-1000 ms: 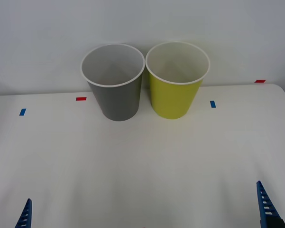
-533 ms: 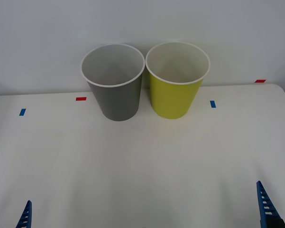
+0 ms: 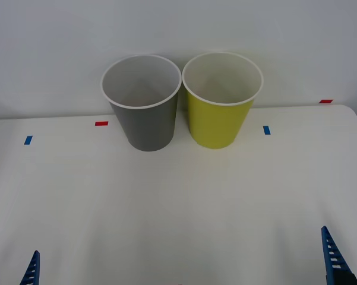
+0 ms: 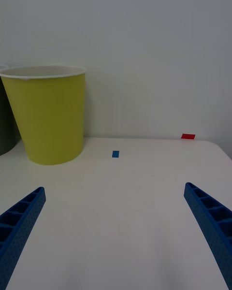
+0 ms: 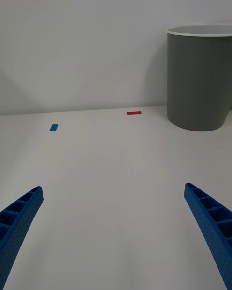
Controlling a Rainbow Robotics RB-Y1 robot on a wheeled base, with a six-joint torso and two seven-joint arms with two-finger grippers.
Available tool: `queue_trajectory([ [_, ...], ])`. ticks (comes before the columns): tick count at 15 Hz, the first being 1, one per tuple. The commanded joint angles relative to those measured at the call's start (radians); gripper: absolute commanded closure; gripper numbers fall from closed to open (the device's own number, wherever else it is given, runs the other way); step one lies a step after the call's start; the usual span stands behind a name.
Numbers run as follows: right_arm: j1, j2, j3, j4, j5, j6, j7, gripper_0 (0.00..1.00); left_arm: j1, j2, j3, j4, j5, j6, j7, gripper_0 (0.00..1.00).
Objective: Put cans in the gray bin and PET bottles in the light green bin.
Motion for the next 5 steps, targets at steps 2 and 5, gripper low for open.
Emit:
queue_trajectory([
  [2, 0.0, 0.0, 0.0, 0.0, 0.0, 0.0, 0.0, 0.0, 0.0, 0.0, 0.0, 0.0, 0.0, 0.0, 0.0, 0.0],
  [5, 0.0, 0.0, 0.0, 0.0, 0.0, 0.0, 0.0, 0.0, 0.0, 0.0, 0.0, 0.0, 0.0, 0.0, 0.0, 0.0],
])
